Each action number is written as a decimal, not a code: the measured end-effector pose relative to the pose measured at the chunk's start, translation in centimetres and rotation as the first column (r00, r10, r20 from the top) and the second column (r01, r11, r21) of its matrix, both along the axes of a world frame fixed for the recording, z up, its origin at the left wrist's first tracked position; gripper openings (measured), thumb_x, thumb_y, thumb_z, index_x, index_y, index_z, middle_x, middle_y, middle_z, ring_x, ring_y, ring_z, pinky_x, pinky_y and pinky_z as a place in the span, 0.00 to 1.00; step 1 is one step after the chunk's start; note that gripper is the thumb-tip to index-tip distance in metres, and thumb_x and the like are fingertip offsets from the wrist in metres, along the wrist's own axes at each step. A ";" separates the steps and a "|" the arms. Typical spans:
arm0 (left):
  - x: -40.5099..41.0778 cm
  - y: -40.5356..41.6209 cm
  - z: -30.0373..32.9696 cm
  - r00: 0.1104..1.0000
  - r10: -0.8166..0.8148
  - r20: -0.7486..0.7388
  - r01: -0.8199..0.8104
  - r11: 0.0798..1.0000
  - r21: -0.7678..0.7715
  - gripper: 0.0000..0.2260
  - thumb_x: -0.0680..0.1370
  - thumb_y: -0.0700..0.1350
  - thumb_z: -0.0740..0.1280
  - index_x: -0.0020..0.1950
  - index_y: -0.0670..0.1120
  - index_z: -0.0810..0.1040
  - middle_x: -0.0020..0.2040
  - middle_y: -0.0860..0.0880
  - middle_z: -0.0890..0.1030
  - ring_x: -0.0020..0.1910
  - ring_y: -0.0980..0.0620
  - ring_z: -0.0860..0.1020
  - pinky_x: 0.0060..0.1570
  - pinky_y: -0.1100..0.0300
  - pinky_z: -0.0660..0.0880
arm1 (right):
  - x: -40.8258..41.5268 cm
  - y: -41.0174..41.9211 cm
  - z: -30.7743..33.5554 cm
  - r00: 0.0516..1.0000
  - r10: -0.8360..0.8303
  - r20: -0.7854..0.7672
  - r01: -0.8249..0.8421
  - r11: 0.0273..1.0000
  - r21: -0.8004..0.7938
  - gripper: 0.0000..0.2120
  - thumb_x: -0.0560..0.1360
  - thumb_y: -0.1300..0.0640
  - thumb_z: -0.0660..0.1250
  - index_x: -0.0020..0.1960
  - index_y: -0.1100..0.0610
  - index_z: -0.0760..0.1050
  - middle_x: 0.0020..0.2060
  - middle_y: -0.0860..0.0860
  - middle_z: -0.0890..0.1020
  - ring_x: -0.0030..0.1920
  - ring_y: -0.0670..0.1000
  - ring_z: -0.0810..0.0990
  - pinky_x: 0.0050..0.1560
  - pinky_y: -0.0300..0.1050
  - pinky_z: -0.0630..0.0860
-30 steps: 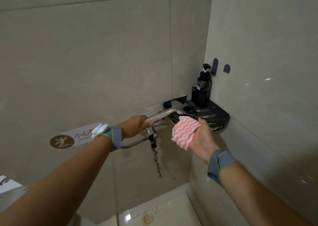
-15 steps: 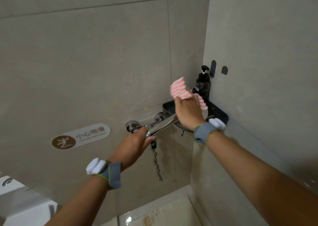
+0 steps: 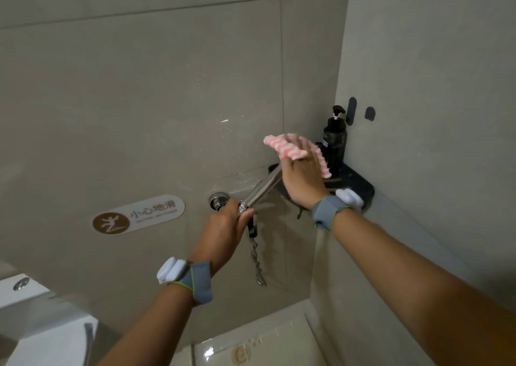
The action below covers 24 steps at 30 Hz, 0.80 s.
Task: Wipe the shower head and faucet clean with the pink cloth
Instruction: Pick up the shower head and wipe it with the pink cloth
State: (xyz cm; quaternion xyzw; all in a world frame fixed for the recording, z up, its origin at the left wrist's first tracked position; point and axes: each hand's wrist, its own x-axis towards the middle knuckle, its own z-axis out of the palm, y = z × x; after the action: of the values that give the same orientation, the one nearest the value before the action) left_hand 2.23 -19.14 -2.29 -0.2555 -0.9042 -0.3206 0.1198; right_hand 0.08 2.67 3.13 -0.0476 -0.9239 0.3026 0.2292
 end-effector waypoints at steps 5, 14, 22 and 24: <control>0.4 0.3 0.1 0.999 0.013 -0.032 -0.012 1.000 0.027 0.20 0.81 0.63 0.56 0.50 0.47 0.69 0.35 0.48 0.77 0.35 0.39 0.77 0.31 0.52 0.66 | 2.6 -3.6 -3.0 0.998 0.051 0.029 -0.055 0.988 0.147 0.26 0.83 0.57 0.45 0.80 0.57 0.55 0.81 0.59 0.48 0.80 0.59 0.45 0.80 0.55 0.37; 1.7 1.7 0.2 0.999 0.003 -0.039 -0.007 0.996 -0.087 0.13 0.84 0.57 0.63 0.56 0.46 0.72 0.35 0.53 0.75 0.35 0.41 0.79 0.33 0.51 0.74 | -3.1 1.8 0.9 0.953 -0.191 0.235 0.295 0.756 -0.584 0.31 0.78 0.48 0.46 0.75 0.61 0.66 0.76 0.59 0.66 0.78 0.59 0.62 0.77 0.57 0.59; 2.2 2.1 0.8 0.998 0.050 -0.038 -0.050 0.999 0.002 0.14 0.84 0.57 0.62 0.54 0.46 0.71 0.36 0.51 0.78 0.37 0.39 0.80 0.35 0.49 0.74 | -0.6 0.0 1.0 0.984 -0.132 -0.117 -0.104 0.096 -0.990 0.15 0.81 0.54 0.52 0.61 0.49 0.75 0.46 0.50 0.79 0.35 0.46 0.76 0.32 0.39 0.73; 2.1 2.5 0.9 0.998 0.063 -0.004 -0.063 0.998 0.025 0.13 0.85 0.56 0.62 0.54 0.46 0.70 0.38 0.45 0.81 0.38 0.37 0.80 0.35 0.48 0.73 | 0.0 -0.8 1.9 0.955 -0.186 -0.232 -0.259 -0.140 -0.956 0.10 0.78 0.56 0.57 0.55 0.48 0.74 0.40 0.45 0.77 0.31 0.43 0.73 0.34 0.39 0.71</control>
State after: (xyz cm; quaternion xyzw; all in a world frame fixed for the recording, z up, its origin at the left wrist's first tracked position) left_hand 4.38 -16.65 -1.37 -0.2261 -0.9074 -0.3273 0.1353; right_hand 0.10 1.82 5.06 -0.1323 -0.3295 0.9040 0.2383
